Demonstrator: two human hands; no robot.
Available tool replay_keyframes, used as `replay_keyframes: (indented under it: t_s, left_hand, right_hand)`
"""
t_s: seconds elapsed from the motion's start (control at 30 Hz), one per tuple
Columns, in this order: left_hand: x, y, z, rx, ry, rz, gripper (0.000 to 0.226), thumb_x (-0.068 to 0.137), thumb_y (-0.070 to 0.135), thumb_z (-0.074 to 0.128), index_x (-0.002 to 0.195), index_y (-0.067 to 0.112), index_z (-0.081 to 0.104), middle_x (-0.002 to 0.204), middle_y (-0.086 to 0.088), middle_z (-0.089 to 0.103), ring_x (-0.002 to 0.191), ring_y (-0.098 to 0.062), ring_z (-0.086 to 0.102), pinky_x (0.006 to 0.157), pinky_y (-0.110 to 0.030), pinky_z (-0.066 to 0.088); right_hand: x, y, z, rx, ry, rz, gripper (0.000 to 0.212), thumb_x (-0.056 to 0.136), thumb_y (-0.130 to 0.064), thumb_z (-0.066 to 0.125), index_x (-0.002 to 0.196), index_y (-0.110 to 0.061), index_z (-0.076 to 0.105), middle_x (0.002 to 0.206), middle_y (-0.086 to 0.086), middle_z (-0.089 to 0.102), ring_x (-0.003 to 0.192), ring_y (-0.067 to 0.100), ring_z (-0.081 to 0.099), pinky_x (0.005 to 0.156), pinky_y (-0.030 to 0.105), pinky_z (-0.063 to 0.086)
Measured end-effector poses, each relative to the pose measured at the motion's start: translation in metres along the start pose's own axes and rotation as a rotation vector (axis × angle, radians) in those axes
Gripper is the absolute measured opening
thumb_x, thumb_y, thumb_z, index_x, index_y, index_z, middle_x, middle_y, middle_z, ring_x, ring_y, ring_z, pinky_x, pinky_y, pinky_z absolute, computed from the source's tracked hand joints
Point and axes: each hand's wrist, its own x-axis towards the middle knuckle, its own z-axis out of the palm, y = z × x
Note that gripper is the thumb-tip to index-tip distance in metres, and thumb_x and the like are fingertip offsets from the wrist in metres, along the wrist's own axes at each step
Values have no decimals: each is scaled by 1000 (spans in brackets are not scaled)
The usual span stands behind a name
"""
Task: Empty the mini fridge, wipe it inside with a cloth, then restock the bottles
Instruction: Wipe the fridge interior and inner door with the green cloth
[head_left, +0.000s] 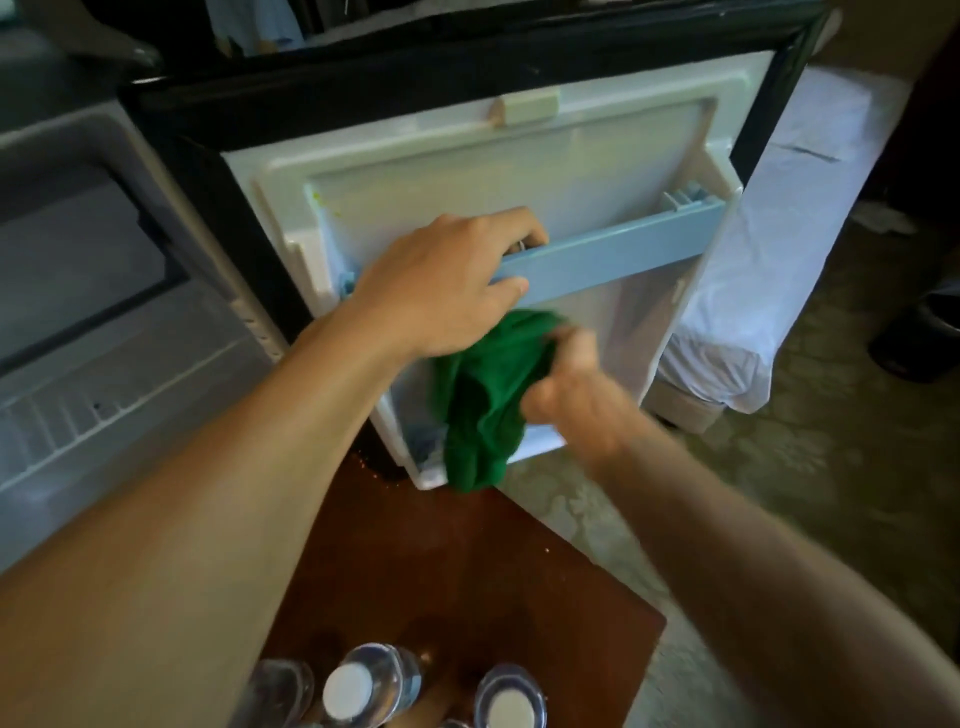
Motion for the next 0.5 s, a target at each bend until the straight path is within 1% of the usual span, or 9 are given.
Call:
replay_keyframes:
  t_s: [0.07,0.17,0.2,0.27,0.3,0.33,0.4,0.47,0.5]
  left_hand:
    - [2,0,-1,-13,-10,-15,31,83,32,55,114,29,57,105,6,63,96,-29,60,83,-45,49]
    - [3,-2,-1,-25,-20,-32,28,85,33,53,113,30,56,103,4,64,94,-28,59,82,-45,49]
    - [3,-2,0,-28,-21,-30,28,85,34,52,112,30,57,102,4,64,92,-27,59,81,-45,49]
    - [4,-3,0,-29,-19,-26,25,87,34,53,111,29,57,100,6,63,92,-26,60,81,-45,49]
    - [5,-3,0,-24,-16,-26,25,88,33,54,112,29,57,101,6,63,93,-26,60,82,-45,49]
    - [5,-3,0,-16,-12,-23,25,88,32,55,112,29,58,102,6,63,95,-27,60,83,-45,48]
    - [3,-3,0,-5,-8,-8,27,87,33,55,113,28,58,104,5,64,98,-27,60,84,-45,48]
    - [2,-3,0,-10,-16,3,27,88,33,55,115,28,58,103,6,64,97,-26,60,83,-44,48]
    - [2,-3,-1,-9,-18,5,26,89,32,56,115,29,58,102,8,62,97,-26,60,83,-44,48]
  right_hand:
    - [-4,-25,6,175,22,-140,41,92,-29,34,83,-6,67,70,16,71,73,32,65,70,34,52]
    - [0,-32,7,352,94,-337,28,82,-25,45,92,-10,67,89,15,72,83,34,69,77,39,56]
    - [4,-26,9,344,162,-397,28,80,-26,49,94,-10,67,94,13,73,85,33,70,75,39,57]
    - [10,-1,13,233,330,-521,27,79,-29,57,99,-13,66,94,8,75,84,29,72,70,37,60]
    - [14,16,14,182,386,-556,27,80,-30,60,103,-16,64,96,6,74,85,26,71,74,39,60]
    - [18,36,16,135,414,-546,29,81,-31,62,108,-18,61,101,4,72,89,24,69,81,41,58]
    - [28,73,14,66,444,-398,37,87,-35,61,119,-18,55,114,5,65,99,25,64,90,40,53]
    - [37,89,6,1,426,-205,45,85,-44,57,121,-16,53,115,5,62,99,27,60,86,37,49]
    - [42,88,2,-18,381,-115,51,79,-47,56,119,-16,56,115,5,63,98,29,61,86,37,49]
